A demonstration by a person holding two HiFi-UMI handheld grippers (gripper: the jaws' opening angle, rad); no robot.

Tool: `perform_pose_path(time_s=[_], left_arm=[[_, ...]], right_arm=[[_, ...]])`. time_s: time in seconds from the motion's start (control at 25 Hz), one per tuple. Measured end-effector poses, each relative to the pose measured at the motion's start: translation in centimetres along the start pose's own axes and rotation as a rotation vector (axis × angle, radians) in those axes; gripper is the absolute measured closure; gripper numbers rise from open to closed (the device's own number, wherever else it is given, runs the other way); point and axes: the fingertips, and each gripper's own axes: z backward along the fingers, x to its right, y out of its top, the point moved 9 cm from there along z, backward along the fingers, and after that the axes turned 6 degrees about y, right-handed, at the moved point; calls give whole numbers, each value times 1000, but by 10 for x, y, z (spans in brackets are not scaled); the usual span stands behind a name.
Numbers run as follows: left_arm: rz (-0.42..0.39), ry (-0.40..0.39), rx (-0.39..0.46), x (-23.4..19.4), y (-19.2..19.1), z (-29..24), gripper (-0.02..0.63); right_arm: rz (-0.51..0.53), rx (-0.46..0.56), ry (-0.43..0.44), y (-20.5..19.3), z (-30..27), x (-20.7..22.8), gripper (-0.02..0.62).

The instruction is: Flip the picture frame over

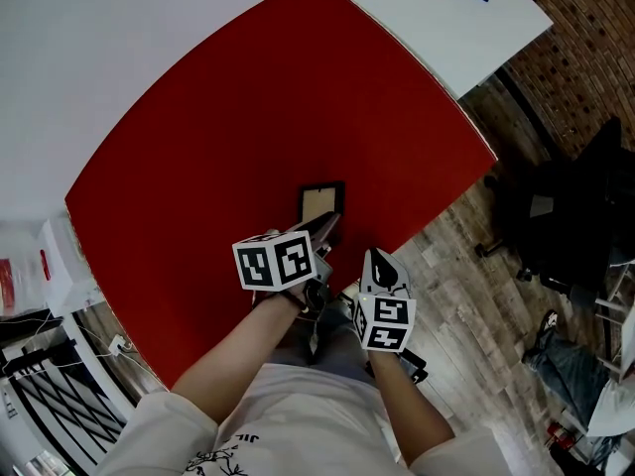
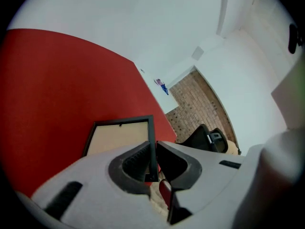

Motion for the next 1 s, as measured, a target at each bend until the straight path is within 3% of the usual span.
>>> perform_pose_path(time_s=[0.16, 0.32, 0.76, 1.0], left_arm=[[59, -80, 5, -3, 3, 4, 557], [97, -140, 7, -12, 6, 12, 557], [112, -222, 3, -38, 13, 31, 557], [132, -253, 4, -49, 18, 43, 557]], right_arm=[[20, 23, 35, 4, -2, -3, 591], [84, 52, 138, 11, -8, -14, 589], [321, 117, 465, 13, -28, -56, 584], [390, 120, 536, 15, -42, -72, 537]])
